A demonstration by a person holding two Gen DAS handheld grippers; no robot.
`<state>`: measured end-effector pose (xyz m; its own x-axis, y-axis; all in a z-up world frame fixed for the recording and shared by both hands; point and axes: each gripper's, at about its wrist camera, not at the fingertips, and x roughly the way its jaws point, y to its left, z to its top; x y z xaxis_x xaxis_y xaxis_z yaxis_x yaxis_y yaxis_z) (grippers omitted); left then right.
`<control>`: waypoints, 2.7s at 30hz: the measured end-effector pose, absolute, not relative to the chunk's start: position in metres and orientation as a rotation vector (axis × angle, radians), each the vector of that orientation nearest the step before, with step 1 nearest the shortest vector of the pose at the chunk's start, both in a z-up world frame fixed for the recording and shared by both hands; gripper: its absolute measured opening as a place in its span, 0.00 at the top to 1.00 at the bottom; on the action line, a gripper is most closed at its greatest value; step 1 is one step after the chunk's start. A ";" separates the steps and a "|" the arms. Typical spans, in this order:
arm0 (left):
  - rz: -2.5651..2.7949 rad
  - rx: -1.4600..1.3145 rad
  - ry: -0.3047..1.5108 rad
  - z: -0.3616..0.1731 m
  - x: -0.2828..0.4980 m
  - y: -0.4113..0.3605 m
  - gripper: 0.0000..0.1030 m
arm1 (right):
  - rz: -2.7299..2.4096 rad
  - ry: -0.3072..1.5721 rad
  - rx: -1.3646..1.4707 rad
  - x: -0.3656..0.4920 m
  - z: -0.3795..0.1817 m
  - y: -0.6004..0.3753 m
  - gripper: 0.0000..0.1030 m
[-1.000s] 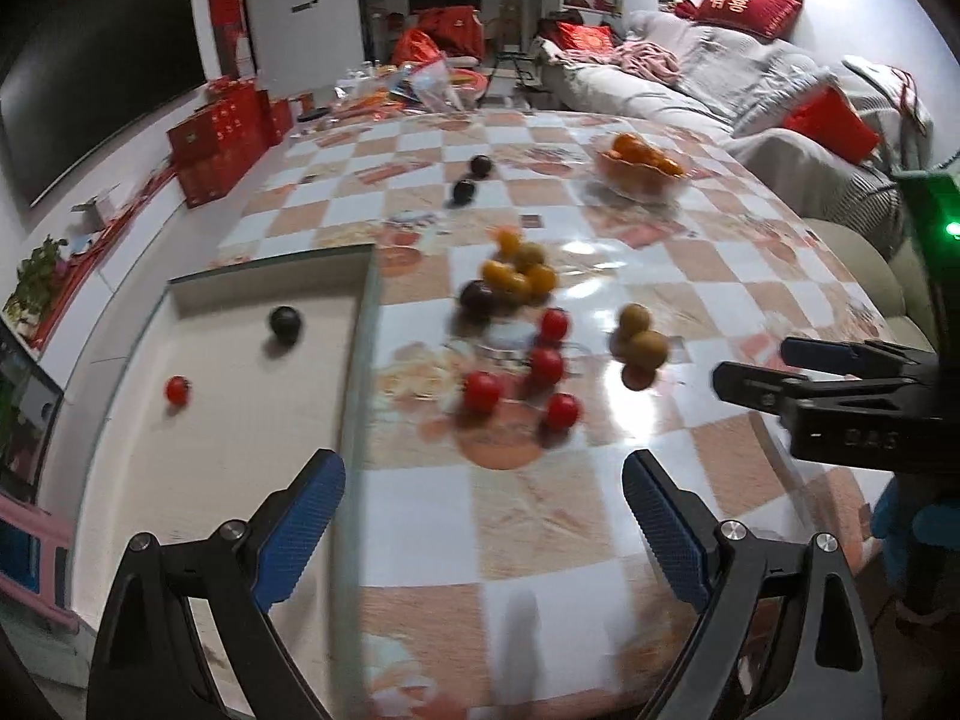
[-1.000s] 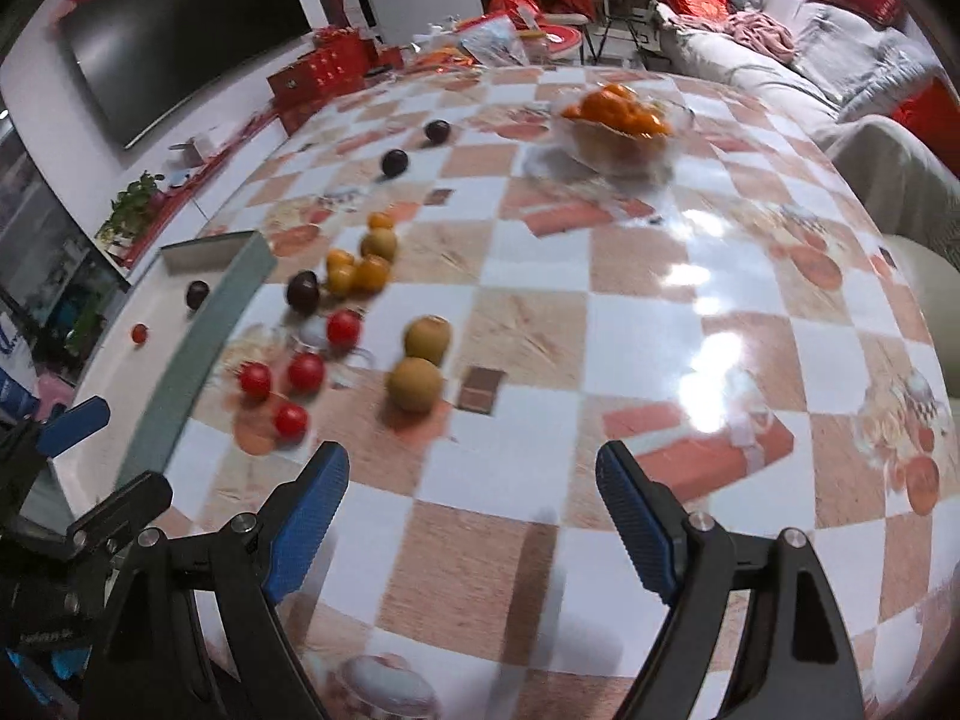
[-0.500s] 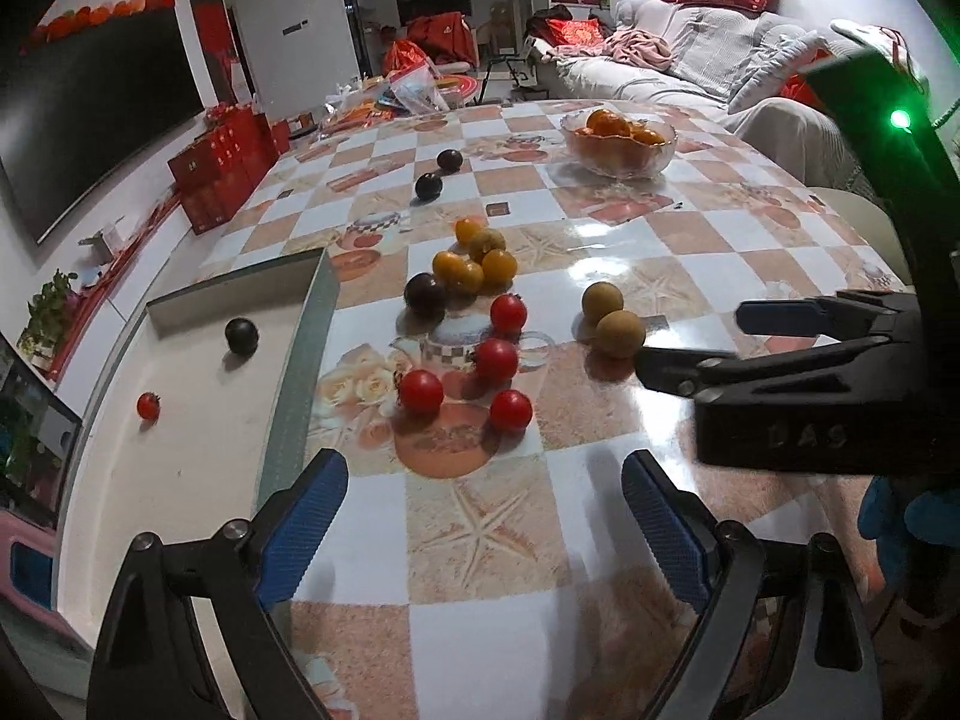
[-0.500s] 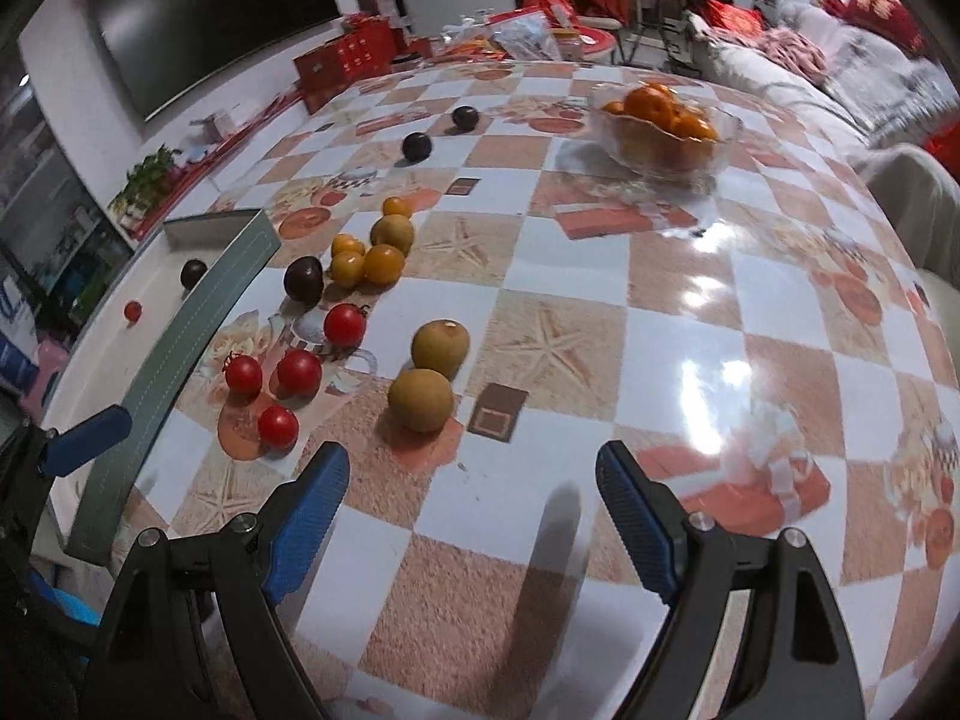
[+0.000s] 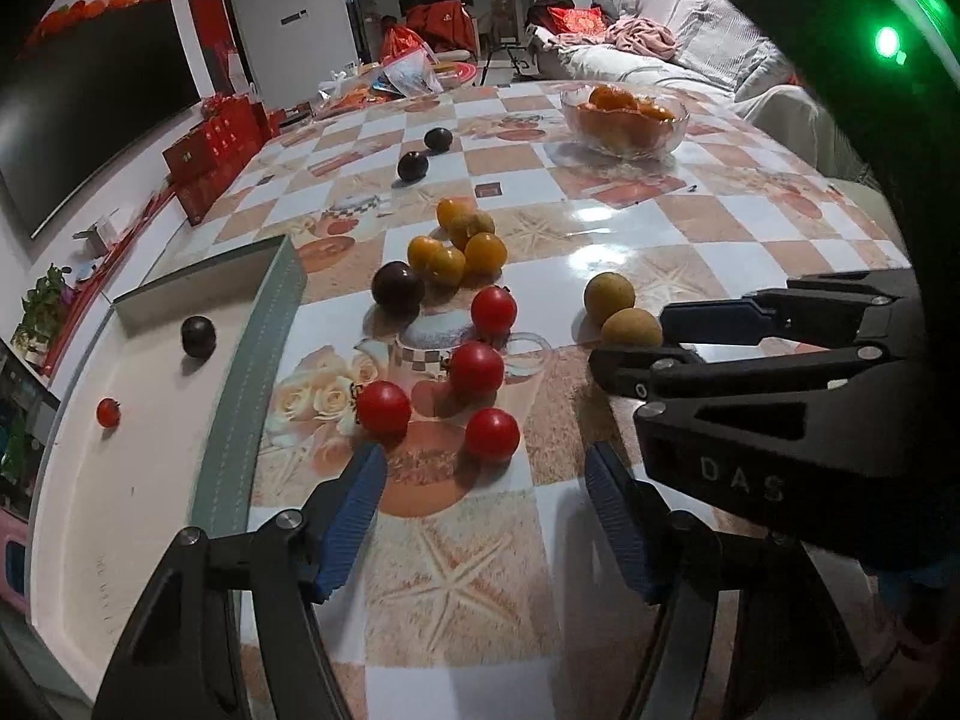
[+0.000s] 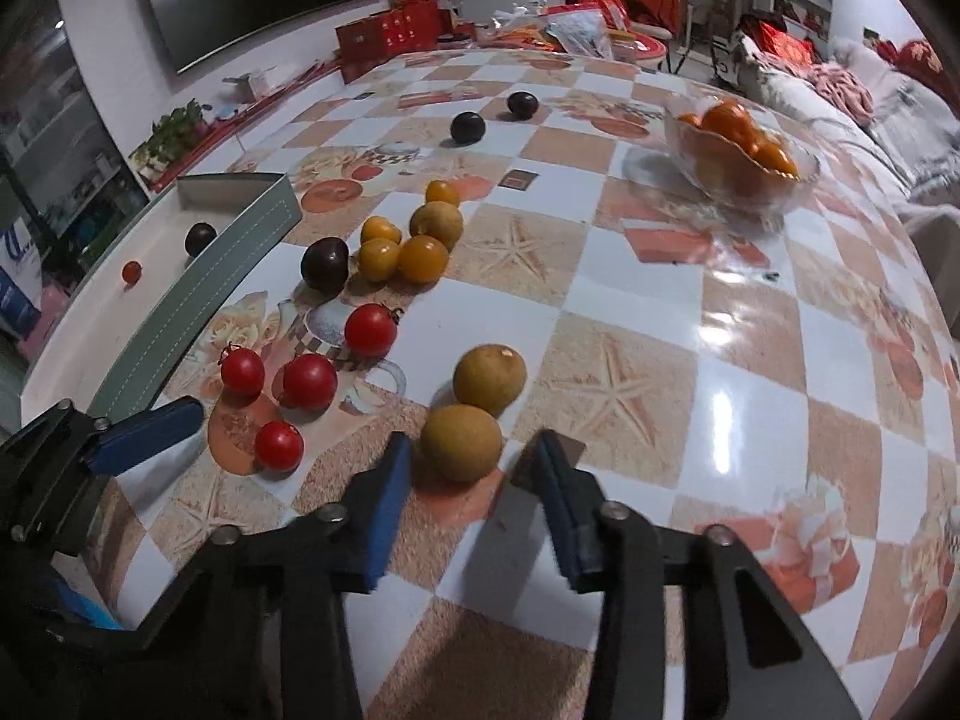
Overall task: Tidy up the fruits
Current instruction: 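Grasp a yellow-brown round fruit with the right tool while the left tool grasps a red tomato, then carry the yellow-brown fruit and tomato in both tools over the white tray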
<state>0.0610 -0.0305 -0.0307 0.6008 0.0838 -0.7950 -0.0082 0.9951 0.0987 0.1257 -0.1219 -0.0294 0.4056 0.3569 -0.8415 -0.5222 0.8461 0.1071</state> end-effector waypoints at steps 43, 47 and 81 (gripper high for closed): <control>-0.035 -0.075 0.877 0.013 0.027 0.007 0.79 | 0.603 0.942 -0.061 0.095 0.011 -0.142 0.72; -0.008 -0.081 0.866 0.022 0.019 0.031 0.79 | 0.620 0.932 -0.080 0.088 0.022 -0.126 0.72; 0.311 -0.118 1.004 -0.020 -0.015 0.225 0.79 | 0.886 1.054 -0.262 0.042 0.010 0.107 0.72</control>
<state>-0.0152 0.2255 -0.0196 0.4969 0.2023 -0.8439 -0.3098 0.9497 0.0453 0.0423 0.1068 0.0096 0.1969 0.5064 -0.8395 -0.7401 0.6384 0.2115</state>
